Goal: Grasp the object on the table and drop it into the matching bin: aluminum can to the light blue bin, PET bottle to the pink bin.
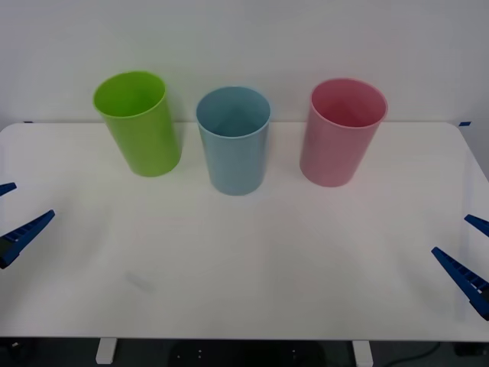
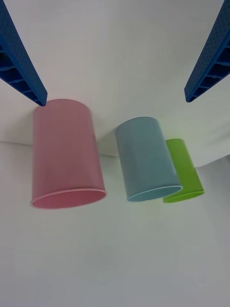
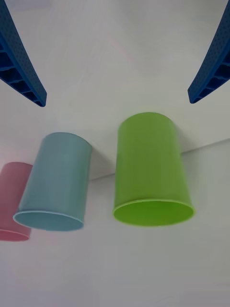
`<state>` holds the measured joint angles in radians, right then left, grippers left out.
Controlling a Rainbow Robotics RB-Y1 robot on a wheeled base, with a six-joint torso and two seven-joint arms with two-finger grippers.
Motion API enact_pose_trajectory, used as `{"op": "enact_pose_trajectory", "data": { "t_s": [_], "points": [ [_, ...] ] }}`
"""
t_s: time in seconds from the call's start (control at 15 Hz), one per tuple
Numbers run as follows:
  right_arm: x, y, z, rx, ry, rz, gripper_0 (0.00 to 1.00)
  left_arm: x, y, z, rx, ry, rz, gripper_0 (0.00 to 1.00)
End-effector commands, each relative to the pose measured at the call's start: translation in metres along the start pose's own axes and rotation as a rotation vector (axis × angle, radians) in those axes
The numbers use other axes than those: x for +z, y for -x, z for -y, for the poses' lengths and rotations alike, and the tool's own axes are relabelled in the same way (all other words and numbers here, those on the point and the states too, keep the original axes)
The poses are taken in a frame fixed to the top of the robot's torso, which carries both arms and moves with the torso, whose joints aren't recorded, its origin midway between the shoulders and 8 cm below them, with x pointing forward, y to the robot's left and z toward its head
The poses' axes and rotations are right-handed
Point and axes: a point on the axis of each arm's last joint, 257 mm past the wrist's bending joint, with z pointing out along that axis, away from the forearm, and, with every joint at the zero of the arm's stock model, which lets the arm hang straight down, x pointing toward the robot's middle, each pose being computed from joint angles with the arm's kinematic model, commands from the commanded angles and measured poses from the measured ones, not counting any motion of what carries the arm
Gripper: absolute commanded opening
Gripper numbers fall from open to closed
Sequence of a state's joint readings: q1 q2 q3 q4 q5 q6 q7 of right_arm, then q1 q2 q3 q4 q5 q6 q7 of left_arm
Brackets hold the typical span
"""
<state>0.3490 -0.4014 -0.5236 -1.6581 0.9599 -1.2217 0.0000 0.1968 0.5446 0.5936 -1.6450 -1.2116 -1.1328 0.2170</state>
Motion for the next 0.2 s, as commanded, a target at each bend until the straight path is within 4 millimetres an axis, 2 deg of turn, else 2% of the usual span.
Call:
{"op": "enact_pose_trajectory", "data": {
  "t_s": [0.07,0.2],
  "points": [
    [0.0,0.0,0.0,0.0,0.0,0.0,1.0,-0.0014,-0.0006,0.0006,-0.006,0.001,0.001,1.0],
    [0.0,0.0,0.0,0.0,0.0,0.0,1.0,-0.0014,-0.0006,0.0006,-0.006,0.001,0.001,1.0]
  ]
}}
